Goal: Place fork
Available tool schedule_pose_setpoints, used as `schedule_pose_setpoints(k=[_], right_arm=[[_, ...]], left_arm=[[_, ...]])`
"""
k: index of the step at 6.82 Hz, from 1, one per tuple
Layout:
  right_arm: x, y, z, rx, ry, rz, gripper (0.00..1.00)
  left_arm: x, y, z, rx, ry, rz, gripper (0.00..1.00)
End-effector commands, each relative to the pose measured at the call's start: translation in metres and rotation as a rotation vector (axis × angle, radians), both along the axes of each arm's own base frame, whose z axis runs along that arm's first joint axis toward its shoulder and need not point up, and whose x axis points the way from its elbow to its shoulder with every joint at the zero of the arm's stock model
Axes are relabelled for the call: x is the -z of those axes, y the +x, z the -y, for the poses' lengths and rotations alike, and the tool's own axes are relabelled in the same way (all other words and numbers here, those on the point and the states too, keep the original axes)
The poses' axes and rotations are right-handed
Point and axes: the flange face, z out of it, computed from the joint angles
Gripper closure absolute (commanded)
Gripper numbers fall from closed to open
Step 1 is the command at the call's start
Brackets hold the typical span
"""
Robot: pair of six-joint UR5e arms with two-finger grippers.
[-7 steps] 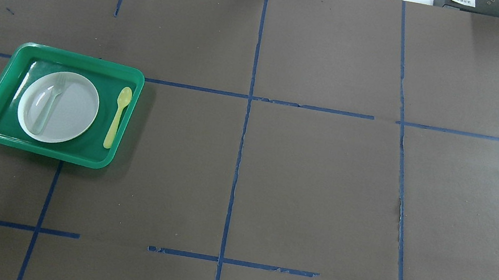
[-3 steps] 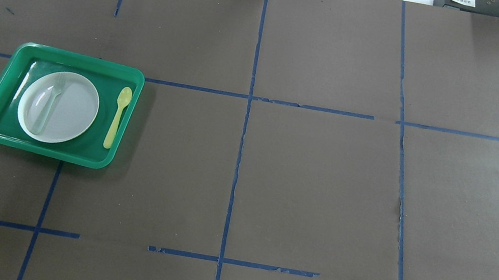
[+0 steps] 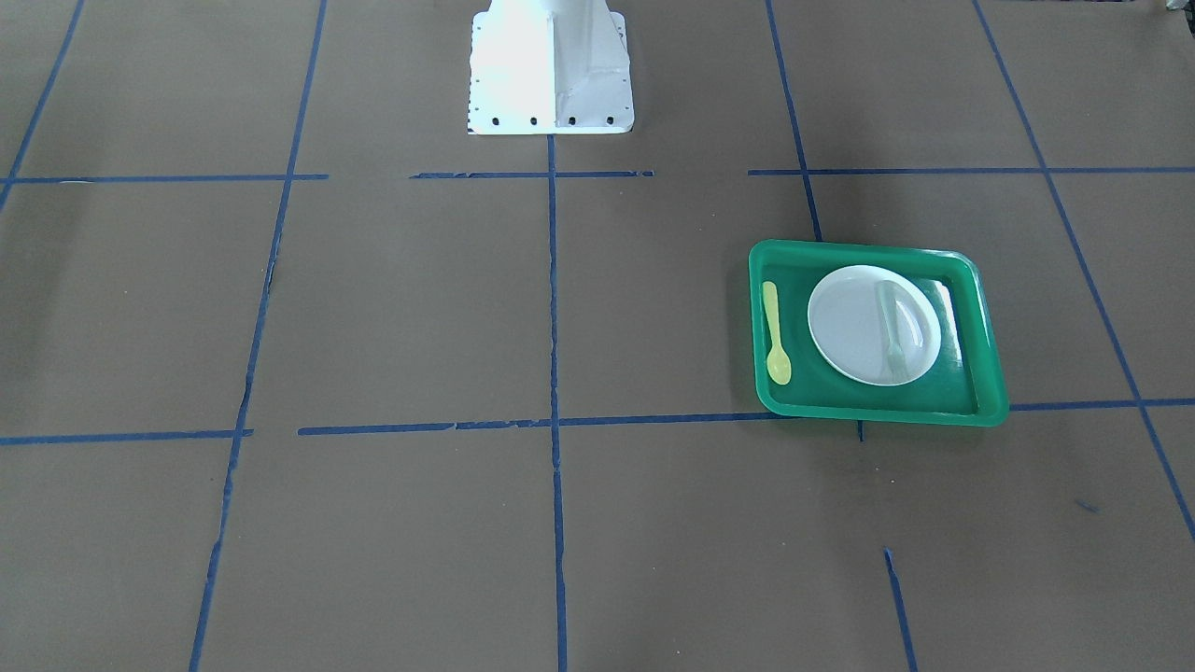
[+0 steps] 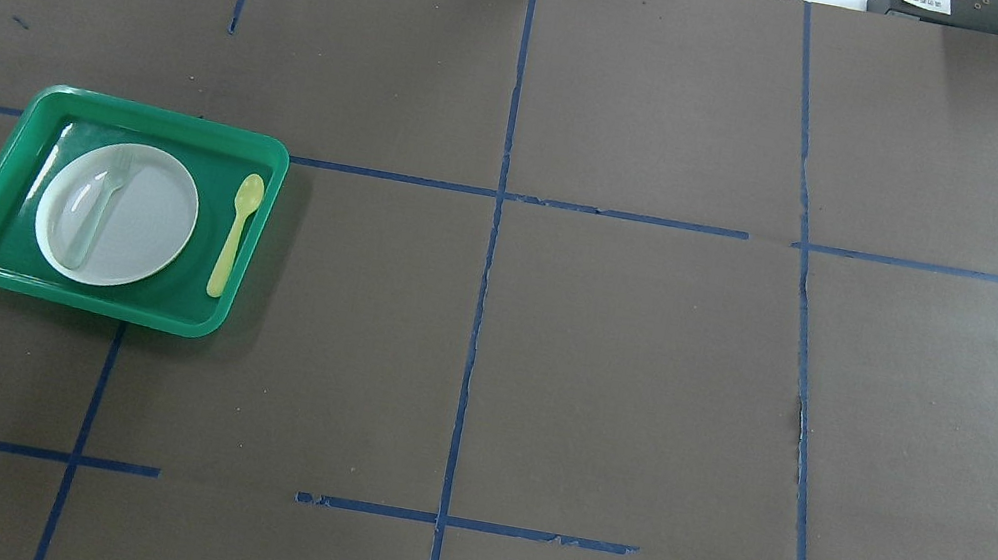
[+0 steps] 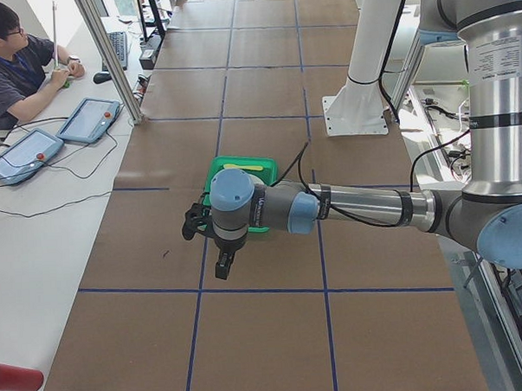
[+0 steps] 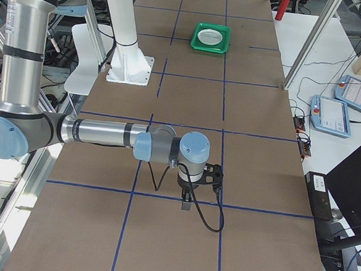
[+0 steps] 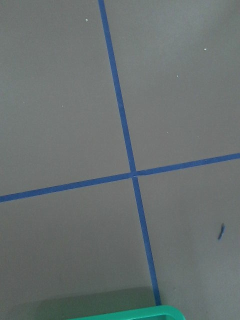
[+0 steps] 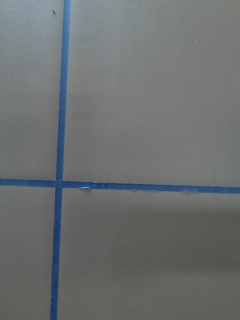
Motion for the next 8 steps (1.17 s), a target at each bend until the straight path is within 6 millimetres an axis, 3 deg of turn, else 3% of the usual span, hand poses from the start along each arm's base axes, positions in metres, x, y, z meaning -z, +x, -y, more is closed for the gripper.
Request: schedule_pose_setpoints(k=[1, 3, 5, 6, 8], right_arm=[[0.000, 0.000, 0.000, 0.000, 0.000, 0.000, 0.00], [0.000, 0.000, 0.000, 0.000, 0.000, 0.000, 0.00], [0.000, 0.000, 0.000, 0.000, 0.000, 0.000, 0.00], [0.000, 0.000, 0.000, 0.000, 0.000, 0.000, 0.00], [0.000, 0.000, 0.000, 0.000, 0.000, 0.000, 0.00]], left_arm=[[0.042, 0.106, 0.005, 0.023, -0.046, -0.058, 0.00], [0.062, 0.203, 0.001, 0.080, -0.019, -0.084, 0.00], [0.065, 0.278, 0.020, 0.085, -0.062, -0.060, 0.02], [0.056, 0.304, 0.015, 0.062, -0.078, -0.039, 0.03], [0.061, 0.334, 0.006, 0.025, -0.089, -0.046, 0.08]])
